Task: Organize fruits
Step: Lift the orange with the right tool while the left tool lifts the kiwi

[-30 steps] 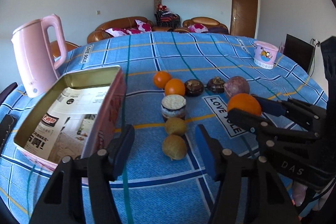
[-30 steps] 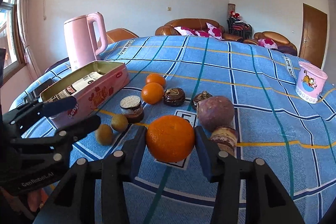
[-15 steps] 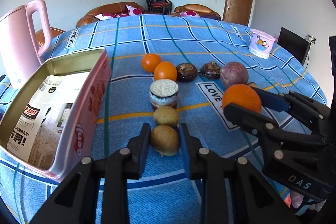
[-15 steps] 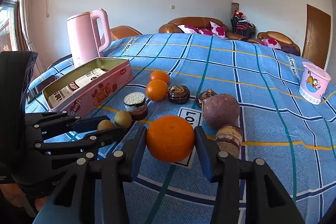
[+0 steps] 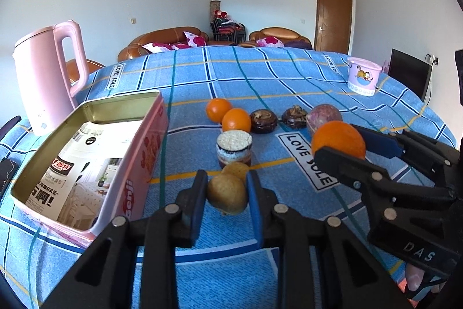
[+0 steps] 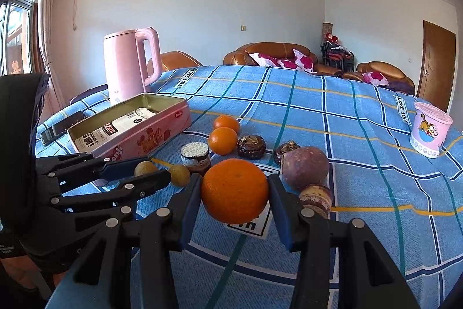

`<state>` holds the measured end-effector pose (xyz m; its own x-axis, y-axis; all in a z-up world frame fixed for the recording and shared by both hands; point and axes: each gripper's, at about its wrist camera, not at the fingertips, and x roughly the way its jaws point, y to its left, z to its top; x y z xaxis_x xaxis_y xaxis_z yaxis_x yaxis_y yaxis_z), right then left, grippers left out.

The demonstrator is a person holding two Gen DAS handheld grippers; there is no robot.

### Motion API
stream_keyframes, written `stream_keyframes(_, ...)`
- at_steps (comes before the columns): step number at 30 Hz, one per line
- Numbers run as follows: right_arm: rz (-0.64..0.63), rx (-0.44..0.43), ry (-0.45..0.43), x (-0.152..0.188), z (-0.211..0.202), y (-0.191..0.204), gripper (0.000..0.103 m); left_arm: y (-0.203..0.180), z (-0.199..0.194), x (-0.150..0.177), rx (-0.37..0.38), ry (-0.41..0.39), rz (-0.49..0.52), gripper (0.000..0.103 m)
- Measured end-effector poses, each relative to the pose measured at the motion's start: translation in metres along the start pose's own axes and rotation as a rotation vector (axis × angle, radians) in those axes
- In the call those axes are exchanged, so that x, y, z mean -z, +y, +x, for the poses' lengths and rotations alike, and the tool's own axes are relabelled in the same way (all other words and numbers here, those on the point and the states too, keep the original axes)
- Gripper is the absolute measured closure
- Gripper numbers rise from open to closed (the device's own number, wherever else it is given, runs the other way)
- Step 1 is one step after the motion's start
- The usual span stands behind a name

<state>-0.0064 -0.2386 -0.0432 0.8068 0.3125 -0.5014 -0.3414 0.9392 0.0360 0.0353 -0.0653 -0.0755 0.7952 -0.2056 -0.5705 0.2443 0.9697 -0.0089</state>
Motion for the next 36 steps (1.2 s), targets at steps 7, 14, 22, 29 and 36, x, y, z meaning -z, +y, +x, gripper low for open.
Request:
stream_keyframes(7,-0.009,0.000,-0.035,0.001,-0.005,0.002,0.055,-0.005,-0.005,0.002,-0.028,-0.041,0.025,0.074)
stream_keyframes(14,-0.007,-0.008,-0.064,0.003,-0.009,0.001,0.055,-0.006,-0.009,0.003,-0.034,-0.066,0.023,0.074)
stream_keyframes(22,-0.005,-0.014,-0.092,0.003,-0.013,0.000,0.055,-0.006,-0.013,0.005,-0.037,-0.098,0.023,0.074)
stream_keyframes(29,-0.014,-0.014,-0.112,0.005,-0.017,0.001,0.055,-0.007,-0.018,0.007,-0.041,-0.128,0.032,0.074)
stream_keyframes(36,-0.027,-0.010,-0.131,0.006,-0.020,0.003,0.055,-0.008,-0.023,0.009,-0.041,-0.152,0.033,0.074)
